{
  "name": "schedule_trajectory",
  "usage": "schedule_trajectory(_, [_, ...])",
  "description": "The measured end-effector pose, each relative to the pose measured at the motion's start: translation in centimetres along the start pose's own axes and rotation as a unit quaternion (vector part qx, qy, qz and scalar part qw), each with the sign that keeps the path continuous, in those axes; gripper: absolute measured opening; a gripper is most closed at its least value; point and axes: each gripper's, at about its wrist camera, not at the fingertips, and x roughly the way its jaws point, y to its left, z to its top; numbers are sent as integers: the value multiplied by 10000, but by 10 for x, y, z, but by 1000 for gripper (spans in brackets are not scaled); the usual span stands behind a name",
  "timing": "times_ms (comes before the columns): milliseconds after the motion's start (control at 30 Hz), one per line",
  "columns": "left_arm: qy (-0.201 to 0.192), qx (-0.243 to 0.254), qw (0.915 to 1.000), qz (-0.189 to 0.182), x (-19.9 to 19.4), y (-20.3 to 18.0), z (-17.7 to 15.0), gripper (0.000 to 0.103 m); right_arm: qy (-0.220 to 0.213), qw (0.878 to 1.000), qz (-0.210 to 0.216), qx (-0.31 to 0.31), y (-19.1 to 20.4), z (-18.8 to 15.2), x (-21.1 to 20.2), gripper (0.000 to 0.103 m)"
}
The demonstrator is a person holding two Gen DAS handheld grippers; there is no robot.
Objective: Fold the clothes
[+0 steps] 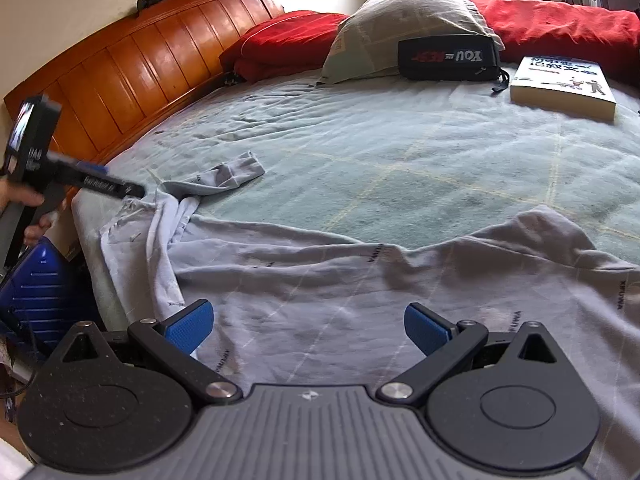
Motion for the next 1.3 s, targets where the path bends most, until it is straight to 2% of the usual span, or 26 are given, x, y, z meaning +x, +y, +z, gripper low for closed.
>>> schedule_trajectory(67, [49,323,9995,-46,10,-19,12,97,14,10000,-10,-37,5,-1,0,103])
schedule_trajectory(167, [309,867,9952,325,40,-48,22,97,6,9999,-65,-77,9,-2,-4,103])
schedule_trajectory(267, [574,995,9919,536,66,-58,24,97,-10,9999,-104,-65,10,-3,-9,103])
schedule_trajectory(400, [581,618,9955,424,69,-45,26,98,69,9999,-127,-91,9,-1,-9,103])
schedule_trajectory(567, [377,291,9957,797,55,-15,16,95,156,9998,-72,-117,10,-1,-1,103])
schedule_trajectory(867, [-31,-154,9947,1016,15,22,-9,94,318,9988,196,-322,24,6,3,103])
schedule_trajectory(1067, [-171,-270,9947,974,-4,34,-34,94,447,9959,420,-665,43,12,9,103])
schedule_trajectory(1300, [58,-621,9956,700,0,52,-72,95,533,9926,515,-959,61,14,12,103])
